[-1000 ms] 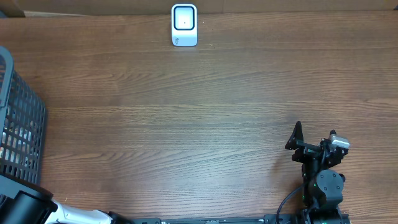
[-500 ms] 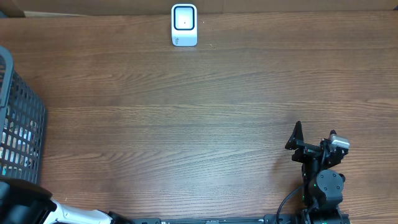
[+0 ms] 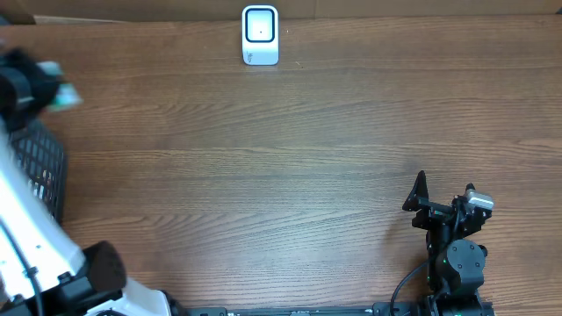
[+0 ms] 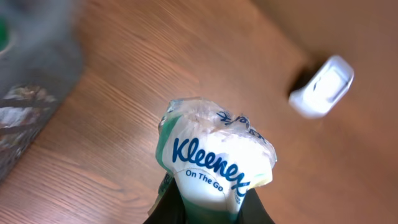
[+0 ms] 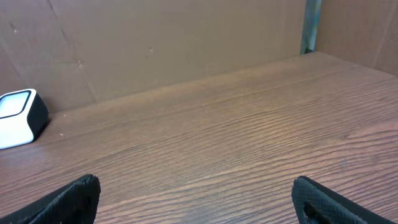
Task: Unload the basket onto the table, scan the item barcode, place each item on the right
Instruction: 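Carry the Kleenex pack to the table center and release it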
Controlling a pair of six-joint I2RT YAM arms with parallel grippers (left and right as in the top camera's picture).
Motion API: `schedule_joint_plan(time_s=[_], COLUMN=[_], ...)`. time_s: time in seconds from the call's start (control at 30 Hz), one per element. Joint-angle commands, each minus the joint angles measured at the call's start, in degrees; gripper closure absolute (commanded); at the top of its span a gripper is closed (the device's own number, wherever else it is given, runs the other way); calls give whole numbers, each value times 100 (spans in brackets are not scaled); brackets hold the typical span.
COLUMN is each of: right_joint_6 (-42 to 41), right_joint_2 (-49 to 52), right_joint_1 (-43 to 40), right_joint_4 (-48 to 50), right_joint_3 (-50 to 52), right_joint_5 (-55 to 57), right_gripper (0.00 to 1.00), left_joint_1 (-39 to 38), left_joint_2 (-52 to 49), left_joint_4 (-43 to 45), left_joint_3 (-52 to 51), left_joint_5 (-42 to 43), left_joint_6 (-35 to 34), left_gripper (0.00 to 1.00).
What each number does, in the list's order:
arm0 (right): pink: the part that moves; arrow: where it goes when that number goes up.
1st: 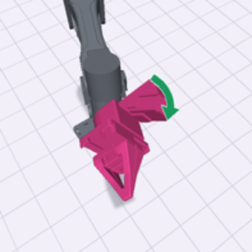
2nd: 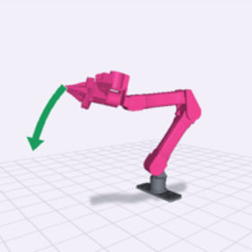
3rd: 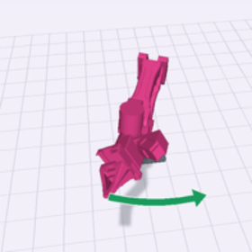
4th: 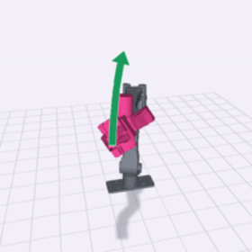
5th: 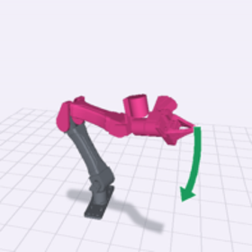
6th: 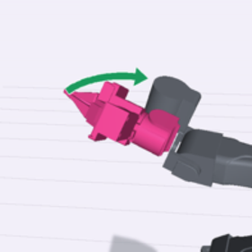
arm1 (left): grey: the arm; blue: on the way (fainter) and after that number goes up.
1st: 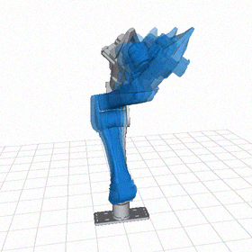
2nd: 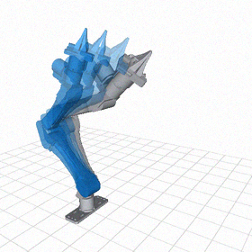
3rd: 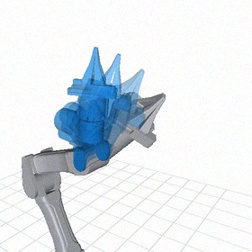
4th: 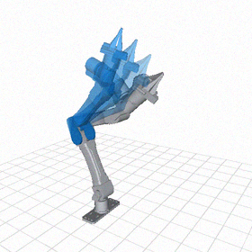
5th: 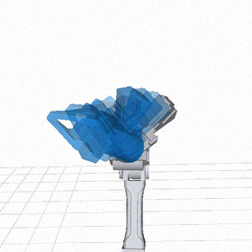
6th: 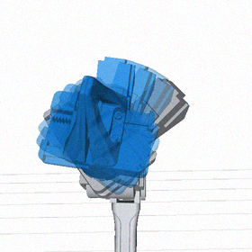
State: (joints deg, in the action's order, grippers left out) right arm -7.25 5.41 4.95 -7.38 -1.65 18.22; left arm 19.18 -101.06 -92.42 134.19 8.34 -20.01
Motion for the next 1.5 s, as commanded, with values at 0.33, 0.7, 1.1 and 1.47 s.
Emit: schedule_joint_plan(time_s=[0.33,0.7,1.1,1.47], right_joint_6=[-15,-15,-15,-15], right_joint_2=[-13,-13,-13,-13], right_joint_1=[-15,-15,-15,-15], right_joint_4=[17,17,17,17], right_joint_3=[-57,-57,-57,-57], right_joint_5=[15,15,15,15], right_gripper=[0,0,0,0], left_joint_1=[-2612,-3272,-3154,-2081], left_joint_2=[-662,-730,-503,621], left_joint_4=[964,2680,2017,282], left_joint_3=[-2747,-4374,-3462,-927], left_joint_5=[-1539,-973,-894,-1720], left_joint_6=[-197,-750,-820,-723], left_gripper=[96,83,25,16])
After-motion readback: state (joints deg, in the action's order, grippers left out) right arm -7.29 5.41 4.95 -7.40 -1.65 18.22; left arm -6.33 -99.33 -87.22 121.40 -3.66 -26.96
